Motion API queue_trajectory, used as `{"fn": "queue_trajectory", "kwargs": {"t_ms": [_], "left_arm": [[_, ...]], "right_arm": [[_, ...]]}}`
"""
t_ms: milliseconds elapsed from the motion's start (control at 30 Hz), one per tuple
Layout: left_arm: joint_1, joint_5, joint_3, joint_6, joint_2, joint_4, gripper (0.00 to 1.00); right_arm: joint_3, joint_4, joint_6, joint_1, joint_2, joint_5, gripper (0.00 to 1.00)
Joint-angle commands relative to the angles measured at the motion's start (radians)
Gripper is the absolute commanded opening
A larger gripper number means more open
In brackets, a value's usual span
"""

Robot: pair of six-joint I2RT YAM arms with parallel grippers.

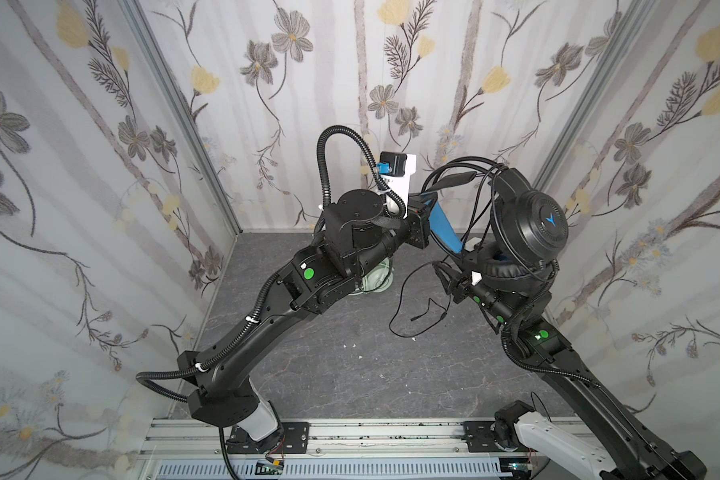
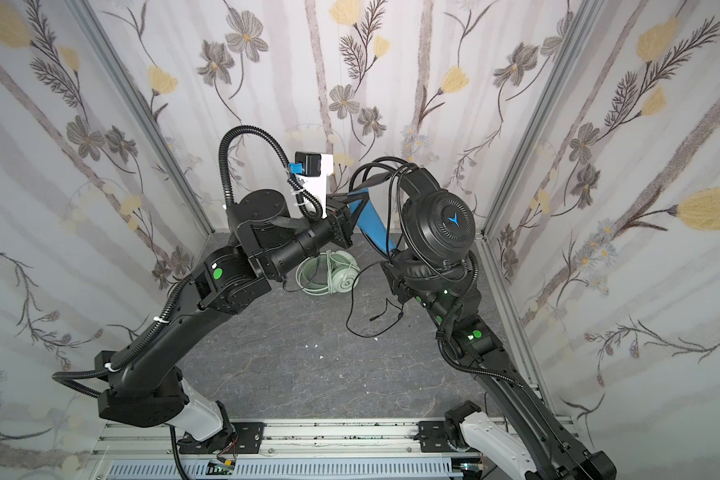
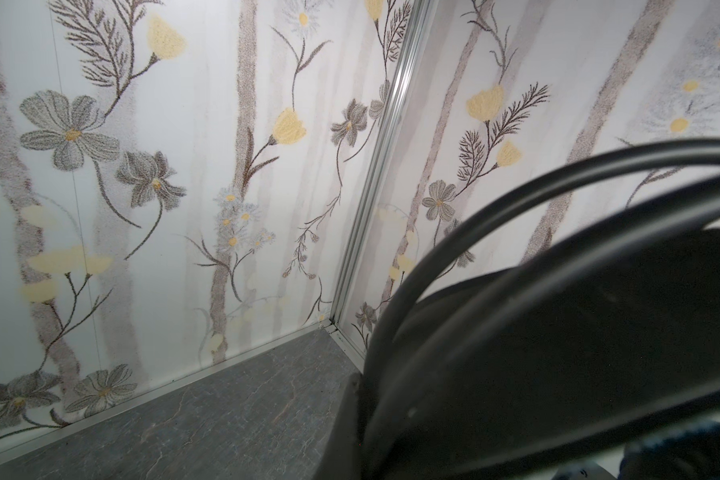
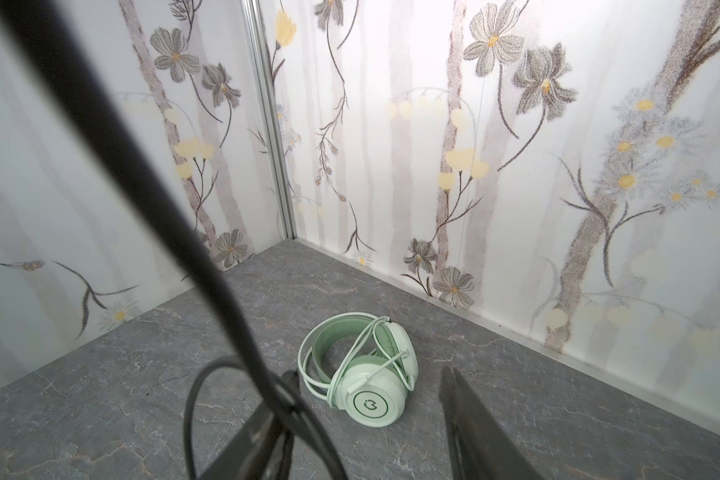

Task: Wrap the headphones

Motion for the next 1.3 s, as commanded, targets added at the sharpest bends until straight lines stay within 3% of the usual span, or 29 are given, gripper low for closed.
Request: {"fn": "queue_trajectory", "kwargs": {"t_ms": [0,267,567,1033,1267], "left_arm": [[0.0,0.001,0.014,-0.049,0.002,0.062,0.0],[0.001,-0.002,0.006,-0.051,0.001,0.064,0.0],[0.0,0.001,0.005,-0.054,-0.002,0.066,0.0],[-0.002,-0.008,0.007,-0.051,-0.004,0.054,0.0],[-0.002,-0.012,0.006,-0.05,-0.005,0.054,0.0]], "right_arm": [[0.03,0.065,0.026,-0.001,-0.001,-0.06,0.57],[0.079,0.071,0.047,-0.001,0.007,-0.129,0.6],[-0.035,-0.04,-0.015,-0.002,-0.049,-0.026,0.61],[-0.141,-0.209,-0.05,-0.005,-0.258,0.099,0.76],[-0.159,-0.26,-0.075,-0.004,-0.284,0.111,0.79]]}}
